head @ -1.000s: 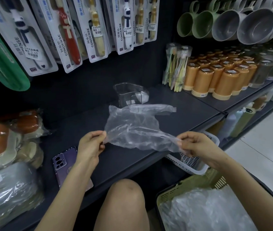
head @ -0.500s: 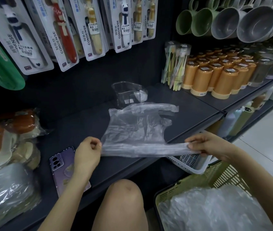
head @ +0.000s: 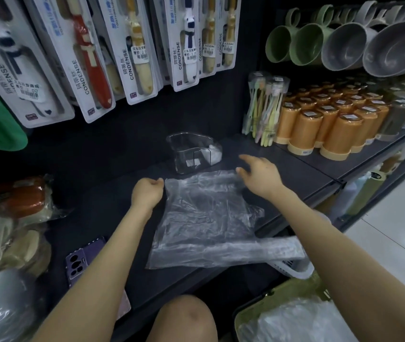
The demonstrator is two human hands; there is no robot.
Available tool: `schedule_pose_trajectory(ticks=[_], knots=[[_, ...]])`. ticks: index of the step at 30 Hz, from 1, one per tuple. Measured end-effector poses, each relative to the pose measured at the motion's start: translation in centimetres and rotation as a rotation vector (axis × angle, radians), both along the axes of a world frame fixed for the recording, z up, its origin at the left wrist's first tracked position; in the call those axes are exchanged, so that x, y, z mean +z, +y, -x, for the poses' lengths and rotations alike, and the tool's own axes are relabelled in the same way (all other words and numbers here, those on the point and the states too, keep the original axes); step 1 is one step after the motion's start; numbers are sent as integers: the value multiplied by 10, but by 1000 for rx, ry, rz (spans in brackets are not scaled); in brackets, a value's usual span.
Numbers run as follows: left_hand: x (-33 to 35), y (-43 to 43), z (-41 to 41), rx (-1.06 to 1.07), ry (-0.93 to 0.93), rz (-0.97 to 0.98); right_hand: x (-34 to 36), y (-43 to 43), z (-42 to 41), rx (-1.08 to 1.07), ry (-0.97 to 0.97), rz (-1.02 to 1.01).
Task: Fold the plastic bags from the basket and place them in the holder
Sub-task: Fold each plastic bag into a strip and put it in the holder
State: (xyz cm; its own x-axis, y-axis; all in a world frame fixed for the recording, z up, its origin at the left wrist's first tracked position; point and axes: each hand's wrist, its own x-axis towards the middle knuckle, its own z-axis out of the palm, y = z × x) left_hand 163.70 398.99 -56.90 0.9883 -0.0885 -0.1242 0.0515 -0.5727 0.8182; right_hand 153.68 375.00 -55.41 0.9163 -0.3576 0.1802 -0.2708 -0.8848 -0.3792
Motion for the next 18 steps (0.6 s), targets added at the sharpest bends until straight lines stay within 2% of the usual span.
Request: schedule_pose_trajectory(ticks=[4,6,9,12,15,18], knots=[[-11,-11,-22,4,120,66,-15,-8,-28,-11,148,65],[-12,-12,-23,9,115,130,-22,-11,-31,-25,125,69],[-10,-5,-17,45,59,240,-26,-15,-24,0,-61,-59],[-1,5,-7,51,-28,345,-20,-19,-6,113,-191,-310],[10,16,1,-13,-102,428,-5,-20,14,203,-218,-437],[20,24,8,-89,-212,429,8,-20,28,262,-171,-479]])
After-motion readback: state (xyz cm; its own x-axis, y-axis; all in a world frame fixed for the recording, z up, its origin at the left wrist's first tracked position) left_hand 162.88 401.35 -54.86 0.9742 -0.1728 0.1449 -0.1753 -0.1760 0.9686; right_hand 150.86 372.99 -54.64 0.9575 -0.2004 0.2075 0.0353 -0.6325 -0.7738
